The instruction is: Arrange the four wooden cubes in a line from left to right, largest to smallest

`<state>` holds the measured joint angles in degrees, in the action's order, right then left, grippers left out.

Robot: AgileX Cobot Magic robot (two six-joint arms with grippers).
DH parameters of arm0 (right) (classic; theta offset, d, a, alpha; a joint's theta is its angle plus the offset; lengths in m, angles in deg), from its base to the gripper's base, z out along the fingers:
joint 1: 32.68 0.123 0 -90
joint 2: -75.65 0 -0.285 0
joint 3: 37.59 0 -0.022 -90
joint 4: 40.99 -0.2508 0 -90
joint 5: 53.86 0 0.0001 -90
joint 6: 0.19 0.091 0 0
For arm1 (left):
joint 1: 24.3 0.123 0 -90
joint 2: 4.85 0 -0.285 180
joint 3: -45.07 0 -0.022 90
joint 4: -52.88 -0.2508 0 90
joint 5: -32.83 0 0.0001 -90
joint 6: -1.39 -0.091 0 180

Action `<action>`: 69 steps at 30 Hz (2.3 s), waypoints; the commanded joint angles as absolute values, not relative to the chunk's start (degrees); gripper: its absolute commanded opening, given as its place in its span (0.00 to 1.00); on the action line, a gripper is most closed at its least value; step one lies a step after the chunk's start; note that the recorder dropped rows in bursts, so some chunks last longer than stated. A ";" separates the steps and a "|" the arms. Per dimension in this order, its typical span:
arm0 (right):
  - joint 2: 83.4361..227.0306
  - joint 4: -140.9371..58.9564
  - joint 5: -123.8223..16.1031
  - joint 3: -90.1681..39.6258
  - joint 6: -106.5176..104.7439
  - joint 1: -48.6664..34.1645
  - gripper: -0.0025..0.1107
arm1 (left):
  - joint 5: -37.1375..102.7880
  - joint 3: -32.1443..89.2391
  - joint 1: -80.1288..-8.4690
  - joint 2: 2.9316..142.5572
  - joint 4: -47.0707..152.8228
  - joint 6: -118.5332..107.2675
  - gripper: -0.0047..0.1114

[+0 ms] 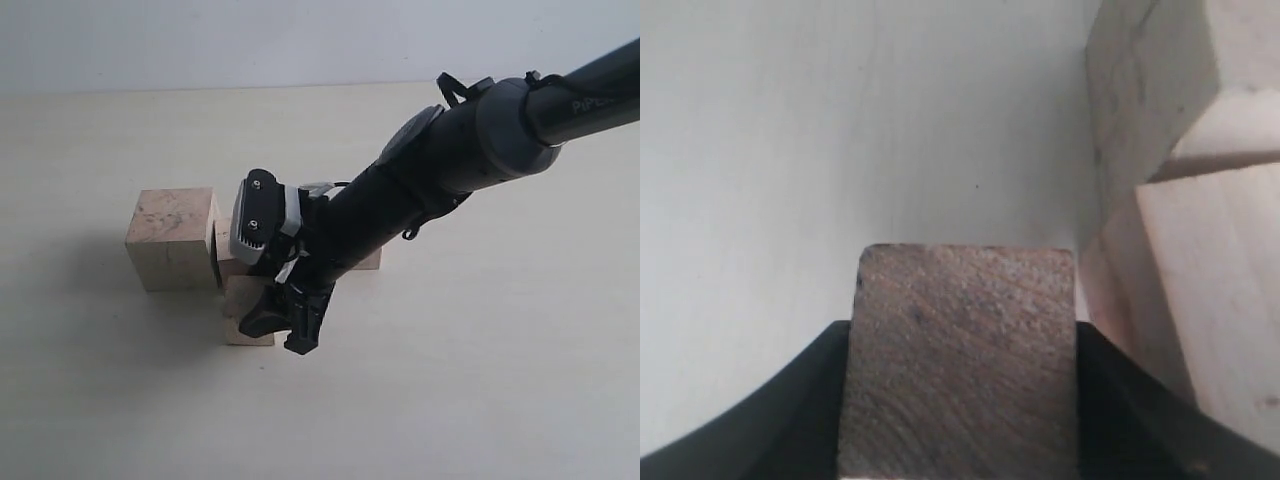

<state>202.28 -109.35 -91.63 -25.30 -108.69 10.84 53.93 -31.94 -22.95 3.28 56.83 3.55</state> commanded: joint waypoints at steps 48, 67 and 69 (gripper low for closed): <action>200.34 -87.18 -90.80 -29.64 -91.23 5.38 0.02 | 53.33 -32.14 -23.27 2.93 56.99 3.52 0.04; 203.35 -78.85 -94.03 -36.33 -86.32 5.19 0.02 | 53.33 -32.14 -23.27 2.93 56.99 3.52 0.04; 203.35 -78.25 -93.25 -36.33 -85.71 4.51 0.02 | 53.33 -32.14 -23.27 2.93 56.99 3.52 0.04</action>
<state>203.48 -79.52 -93.63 -35.93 -87.06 5.35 53.93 -31.94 -22.95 3.28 56.83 3.55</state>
